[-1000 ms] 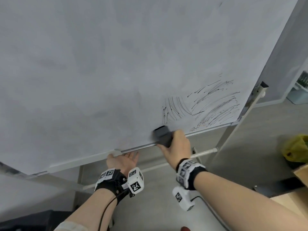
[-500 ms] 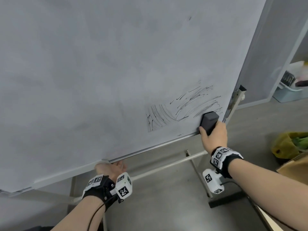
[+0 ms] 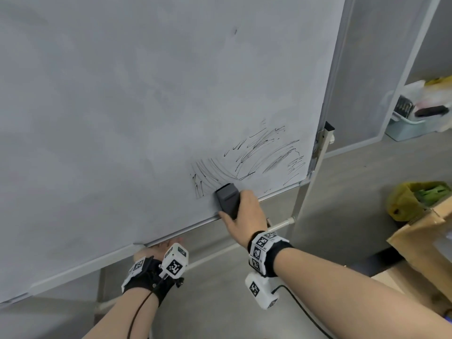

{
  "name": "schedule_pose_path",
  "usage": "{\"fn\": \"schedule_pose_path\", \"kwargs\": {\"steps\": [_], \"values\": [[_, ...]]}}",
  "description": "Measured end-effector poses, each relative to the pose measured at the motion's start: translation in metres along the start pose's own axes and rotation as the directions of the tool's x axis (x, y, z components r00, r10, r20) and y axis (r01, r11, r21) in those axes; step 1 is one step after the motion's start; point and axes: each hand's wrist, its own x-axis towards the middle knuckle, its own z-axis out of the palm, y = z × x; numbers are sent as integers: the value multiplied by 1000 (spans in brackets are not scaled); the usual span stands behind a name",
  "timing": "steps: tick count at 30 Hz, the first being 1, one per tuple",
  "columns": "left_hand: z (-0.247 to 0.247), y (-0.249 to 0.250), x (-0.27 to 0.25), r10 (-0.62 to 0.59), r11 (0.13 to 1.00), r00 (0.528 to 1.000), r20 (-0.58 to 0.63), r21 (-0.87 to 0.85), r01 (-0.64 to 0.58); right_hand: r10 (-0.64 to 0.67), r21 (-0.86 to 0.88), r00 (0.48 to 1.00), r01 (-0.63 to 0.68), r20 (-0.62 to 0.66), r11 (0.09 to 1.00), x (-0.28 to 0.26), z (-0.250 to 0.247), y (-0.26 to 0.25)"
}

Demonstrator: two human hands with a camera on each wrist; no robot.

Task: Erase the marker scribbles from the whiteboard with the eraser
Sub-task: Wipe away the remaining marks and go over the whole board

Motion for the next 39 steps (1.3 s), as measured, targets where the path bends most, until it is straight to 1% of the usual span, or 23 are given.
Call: {"fn": "schedule_pose_path", "kwargs": {"steps": [1, 2, 3, 6, 9, 12, 14, 15, 17, 18, 19, 20, 22, 24, 25, 27, 28, 30, 32, 33, 35, 37, 39], "values": [[4, -9, -9, -25, 999, 999, 36, -22, 26, -12, -11, 1000, 12, 3, 1000, -1, -2, -1], [6, -19, -14, -31, 999, 999, 45, 14, 31, -25, -19, 1000, 25, 8, 999, -3, -3, 1], [14, -29, -21, -54, 996, 999, 0, 74, 54, -40, -28, 999, 40, 15, 999, -4, -6, 4], [30, -53, -24, -129, 975, 990, 51, 187, 117, -94, -79, 995, 96, 24, 992, -5, -14, 16], [47, -66, -26, -91, 978, 994, 56, 192, 79, -114, -110, 993, 114, 2, 987, -1, -21, 25], [57, -74, -27, -49, 992, 996, 76, 120, 40, -90, -121, 996, 88, -15, 989, 5, -29, 39], [60, -73, -28, -51, 992, 997, 49, 115, 45, -7, -88, 999, 3, -47, 996, 13, -39, 60], [60, -72, -28, -49, 993, 998, 47, 112, 44, 82, -38, 993, -85, -83, 996, 17, -45, 75], [61, -72, -30, -50, 994, 998, 32, 101, 47, 282, 77, 944, -272, -169, 959, 26, -63, 103], [62, -73, -30, -49, 994, 999, 20, 98, 47, 343, 110, 920, -327, -191, 939, 30, -70, 113], [62, -73, -29, -46, 994, 999, 14, 97, 45, 365, 121, 909, -347, -199, 930, 30, -73, 116], [61, -74, -28, -44, 993, 999, 5, 109, 43, 357, 118, 913, -339, -197, 933, 29, -71, 114], [61, -75, -26, -36, 988, 999, -7, 148, 36, 273, 94, 947, -260, -168, 961, 19, -58, 93], [60, -75, -21, -37, 982, 999, -5, 184, 37, 134, 18, 988, -133, -72, 991, 5, -33, 64], [60, -74, -22, -38, 973, 999, -2, 226, 37, 57, -47, 998, -57, -8, 997, -2, -20, 48], [55, -71, -15, -57, 958, 998, 37, 282, 44, -65, -156, 993, 79, 96, 985, -13, 4, 19], [51, -71, -11, -65, 954, 997, 45, 297, 48, -99, -173, 988, 119, 121, 978, -16, 11, 9], [49, -71, -10, -76, 944, 994, 75, 326, 48, -117, -164, 985, 138, 130, 977, -16, 16, 3], [50, -71, -10, -58, 947, 995, 75, 321, 31, -85, -147, 990, 102, 114, 984, -11, 7, 16], [51, -70, -10, -56, 958, 995, 79, 286, 31, -50, -138, 995, 62, 91, 988, -6, -1, 28], [54, -70, -7, -71, 971, 995, 68, 234, 53, 67, -104, 998, -66, 4, 992, 8, -26, 59], [57, -69, -6, -80, 972, 995, 58, 227, 65, 205, -59, 974, -211, -98, 976, 24, -56, 91], [60, -70, -8, -93, 972, 993, 79, 222, 74, 288, -58, 944, -300, -159, 952, 36, -80, 113]]}}
